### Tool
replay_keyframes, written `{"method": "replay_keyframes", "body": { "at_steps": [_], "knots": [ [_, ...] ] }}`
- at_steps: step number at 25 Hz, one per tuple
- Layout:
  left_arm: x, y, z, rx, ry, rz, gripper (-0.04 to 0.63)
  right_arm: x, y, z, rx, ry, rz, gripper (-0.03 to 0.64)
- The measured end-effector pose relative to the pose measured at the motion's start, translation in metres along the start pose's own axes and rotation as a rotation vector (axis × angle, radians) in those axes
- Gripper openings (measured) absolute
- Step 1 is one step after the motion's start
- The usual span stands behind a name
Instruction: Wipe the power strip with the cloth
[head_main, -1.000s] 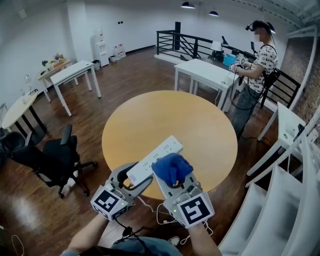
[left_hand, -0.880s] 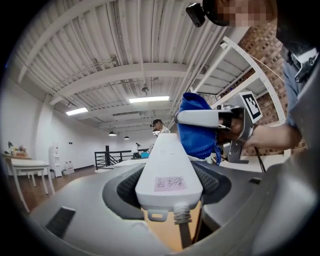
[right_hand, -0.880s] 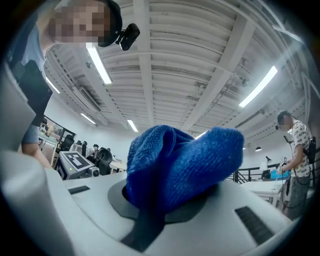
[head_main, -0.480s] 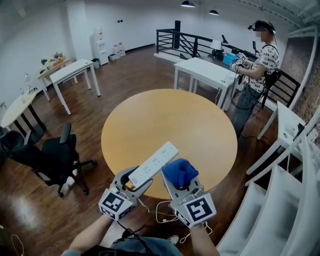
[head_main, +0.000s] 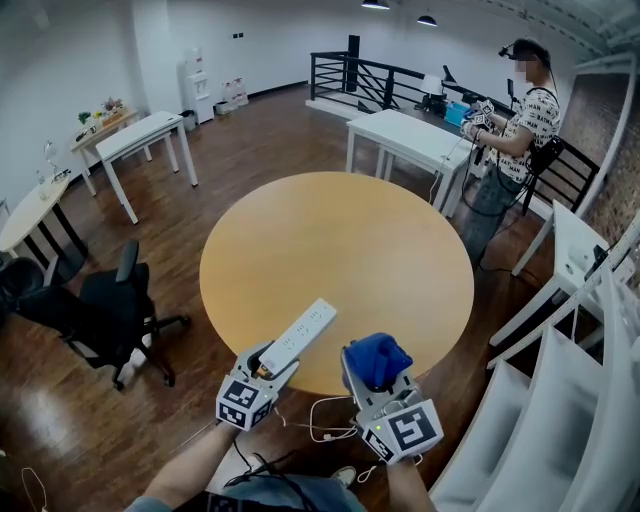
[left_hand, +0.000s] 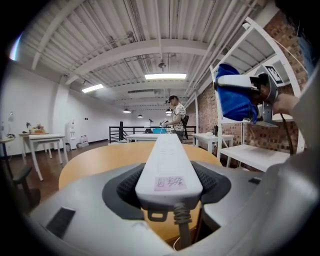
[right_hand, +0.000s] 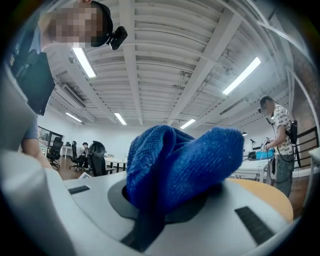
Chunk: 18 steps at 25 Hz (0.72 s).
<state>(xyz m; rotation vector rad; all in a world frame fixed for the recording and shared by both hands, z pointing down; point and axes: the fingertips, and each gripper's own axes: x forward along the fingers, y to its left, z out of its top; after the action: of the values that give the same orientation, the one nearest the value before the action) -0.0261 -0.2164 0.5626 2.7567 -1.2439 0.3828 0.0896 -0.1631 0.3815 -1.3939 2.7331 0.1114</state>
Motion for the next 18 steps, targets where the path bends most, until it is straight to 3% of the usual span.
{"method": "replay_keyframes", "body": {
  "at_steps": [11,18],
  "knots": [
    [0.014,0.015,-0.084,-0.066,0.205,0.079,0.293,-0.007,0.014,-0.020,0.051,0.040,0.006,0.046],
    [0.021,0.015,-0.110,-0.071,0.269,0.088,0.293,-0.015,0.010,-0.030,0.072,0.065,-0.012,0.046]
  ]
}}
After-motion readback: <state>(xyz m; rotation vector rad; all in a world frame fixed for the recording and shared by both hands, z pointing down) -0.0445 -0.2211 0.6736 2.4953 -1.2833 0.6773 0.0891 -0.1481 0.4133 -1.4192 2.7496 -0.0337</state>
